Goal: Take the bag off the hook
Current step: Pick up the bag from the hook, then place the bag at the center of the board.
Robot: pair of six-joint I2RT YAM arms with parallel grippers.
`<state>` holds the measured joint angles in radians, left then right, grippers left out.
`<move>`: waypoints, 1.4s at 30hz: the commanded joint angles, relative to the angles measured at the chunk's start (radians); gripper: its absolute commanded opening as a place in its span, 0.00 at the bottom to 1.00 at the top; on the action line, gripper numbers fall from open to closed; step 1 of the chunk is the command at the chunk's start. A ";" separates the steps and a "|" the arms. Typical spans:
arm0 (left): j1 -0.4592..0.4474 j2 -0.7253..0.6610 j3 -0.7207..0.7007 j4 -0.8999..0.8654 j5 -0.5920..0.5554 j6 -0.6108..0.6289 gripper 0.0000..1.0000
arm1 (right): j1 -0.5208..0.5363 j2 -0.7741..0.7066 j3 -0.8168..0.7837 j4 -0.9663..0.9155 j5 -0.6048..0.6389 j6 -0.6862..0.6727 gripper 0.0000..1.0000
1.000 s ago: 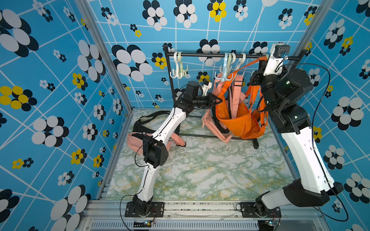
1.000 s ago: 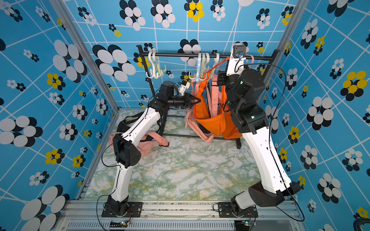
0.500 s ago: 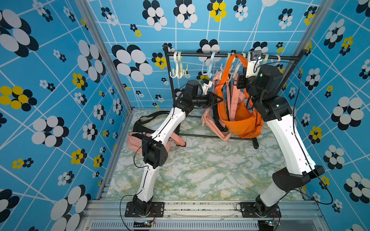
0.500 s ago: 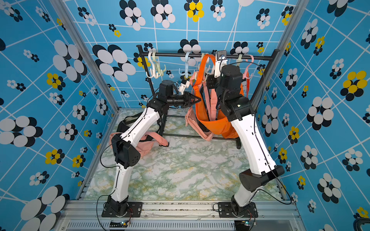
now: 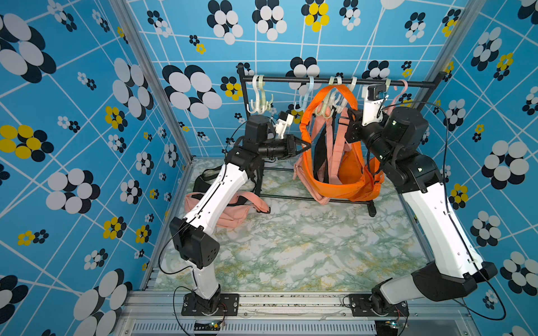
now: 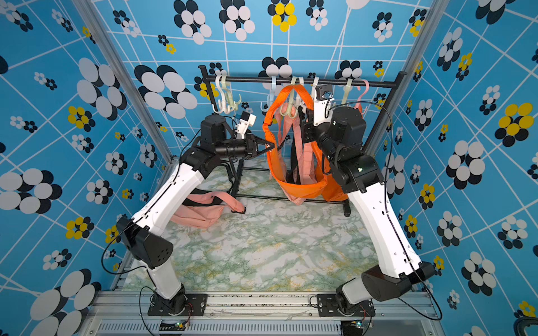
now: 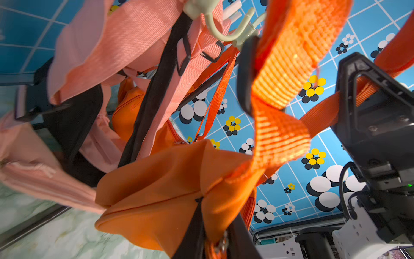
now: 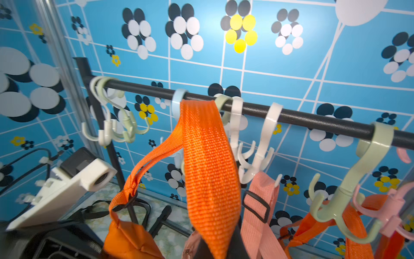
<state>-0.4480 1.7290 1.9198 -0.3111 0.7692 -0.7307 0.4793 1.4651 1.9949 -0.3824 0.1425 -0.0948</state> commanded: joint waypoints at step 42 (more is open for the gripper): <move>0.943 -0.723 -0.939 -0.646 -0.611 0.255 0.12 | 0.353 0.743 0.100 0.056 -0.591 0.400 0.00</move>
<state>0.4812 0.9897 0.9962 -1.0550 0.1284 -0.4984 0.8310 2.1998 2.0800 -0.3325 -0.4824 0.2935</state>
